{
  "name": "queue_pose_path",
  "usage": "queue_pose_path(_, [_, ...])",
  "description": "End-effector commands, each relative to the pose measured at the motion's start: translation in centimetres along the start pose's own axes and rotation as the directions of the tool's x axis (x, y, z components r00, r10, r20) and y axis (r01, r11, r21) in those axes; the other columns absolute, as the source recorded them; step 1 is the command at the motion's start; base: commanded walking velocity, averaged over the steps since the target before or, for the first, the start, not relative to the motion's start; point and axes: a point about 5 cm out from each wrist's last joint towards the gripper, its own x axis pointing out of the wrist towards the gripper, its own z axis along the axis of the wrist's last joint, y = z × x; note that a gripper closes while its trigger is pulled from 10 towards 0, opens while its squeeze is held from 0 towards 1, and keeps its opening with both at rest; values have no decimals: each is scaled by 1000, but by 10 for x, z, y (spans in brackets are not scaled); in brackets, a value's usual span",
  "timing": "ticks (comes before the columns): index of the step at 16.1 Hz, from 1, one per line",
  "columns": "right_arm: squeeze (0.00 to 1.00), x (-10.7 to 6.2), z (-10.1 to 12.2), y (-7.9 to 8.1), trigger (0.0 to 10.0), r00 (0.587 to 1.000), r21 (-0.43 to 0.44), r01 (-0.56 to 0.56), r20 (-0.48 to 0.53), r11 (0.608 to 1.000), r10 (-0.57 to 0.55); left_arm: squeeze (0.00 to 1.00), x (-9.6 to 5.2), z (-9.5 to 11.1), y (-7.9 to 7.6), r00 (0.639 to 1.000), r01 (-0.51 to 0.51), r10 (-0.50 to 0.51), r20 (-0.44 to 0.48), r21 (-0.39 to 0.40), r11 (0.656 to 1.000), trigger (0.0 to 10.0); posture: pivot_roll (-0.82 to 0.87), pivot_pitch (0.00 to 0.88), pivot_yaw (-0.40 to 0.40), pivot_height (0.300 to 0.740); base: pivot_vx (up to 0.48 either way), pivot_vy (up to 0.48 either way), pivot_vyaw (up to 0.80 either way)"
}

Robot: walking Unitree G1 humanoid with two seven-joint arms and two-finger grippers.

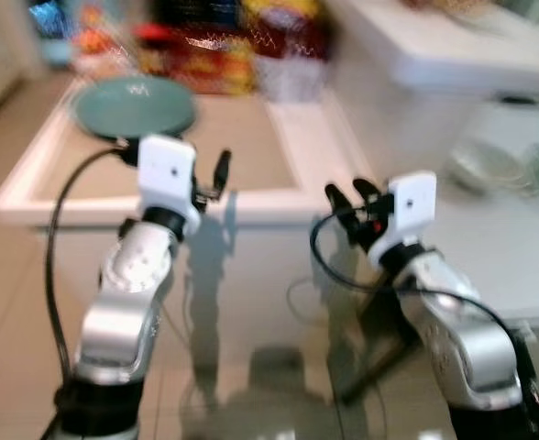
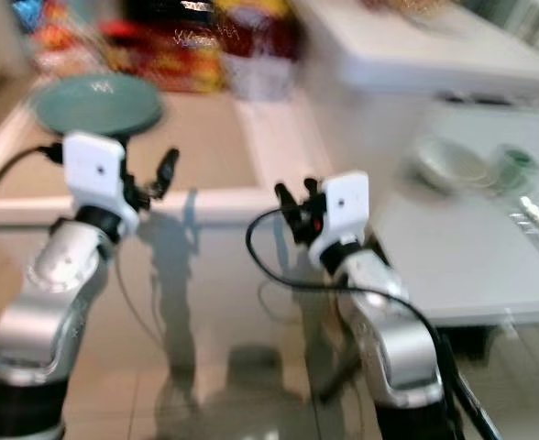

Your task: Setting the table

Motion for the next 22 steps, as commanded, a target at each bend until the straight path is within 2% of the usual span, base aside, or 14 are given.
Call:
queue_pose_path(1, [0,2,4,6,10000,999,11,-41,10,999,41,0,-1,1,7,1000,-24,24,-9,15,1000,10000,104,1,-91,740,461,0,800])
queue_pose_path(4, [0,1,4,8,10000,998,9,-54,8,998,54,0,-2,1,8,1000,-26,26,-12,20,999,10000,103,2,-90,740,460,0,800])
queue_pose_path(6, [0,1,8,8,10000,999,77,-39,41,996,36,0,-2,2,9,1000,-25,26,-11,26,999,10000,105,3,-89,740,454,0,0])
queue_pose_path(8, [0,3,13,8,10000,997,73,-42,61,996,38,0,-3,5,8,1000,-1,0,7,30,1000,10000,104,2,-89,740,174,0,0])
queue_pose_path(9, [1000,4,20,5,10000,994,116,-26,106,993,14,0,-7,5,5,999,42,-42,6,53,998,10000,105,2,-90,740,0,0,0])
queue_pose_path(11, [1000,9,30,-5,10000,988,185,35,143,982,-62,0,-13,7,0,993,120,-121,16,48,992,10000,109,3,-95,740,0,0,0])
queue_pose_path(14, [1000,27,25,-18,10000,987,246,139,47,959,-155,0,-20,7,-9,970,242,-242,8,55,969,10000,113,7,-99,740,0,0,0])
queue_pose_path(15, [1000,47,22,-32,10000,977,280,214,-33,936,-213,0,-20,7,-15,959,281,-282,9,55,958,10000,118,9,-103,740,0,0,0])
queue_pose_path(16, [1000,62,28,-42,10000,970,298,238,-35,924,-239,0,-22,8,-18,950,310,-311,5,56,949,10000,121,9,-108,740,0,0,0])
queue_pose_path(19, [1000,84,30,-61,10000,954,266,300,-87,916,-287,0,-26,7,-22,934,356,-356,-8,60,933,10000,129,12,-122,740,0,0,0])
queue_pose_path(20, [1000,96,28,-71,10000,941,254,333,-158,908,-301,0,-30,7,-25,919,395,-395,-20,64,916,10000,137,15,-130,740,0,0,0])
queue_pose_path(21, [1000,98,28,-73,10000,937,259,339,-175,904,-302,0,-31,7,-25,915,404,-403,-22,65,913,10000,138,16,-132,740,0,0,0])
queue_pose_path(22, [859,102,25,-86,10000,900,214,423,-214,881,-380,0,-35,10,-29,902,431,-431,-9,38,901,10000,154,21,-149,740,0,0,0])
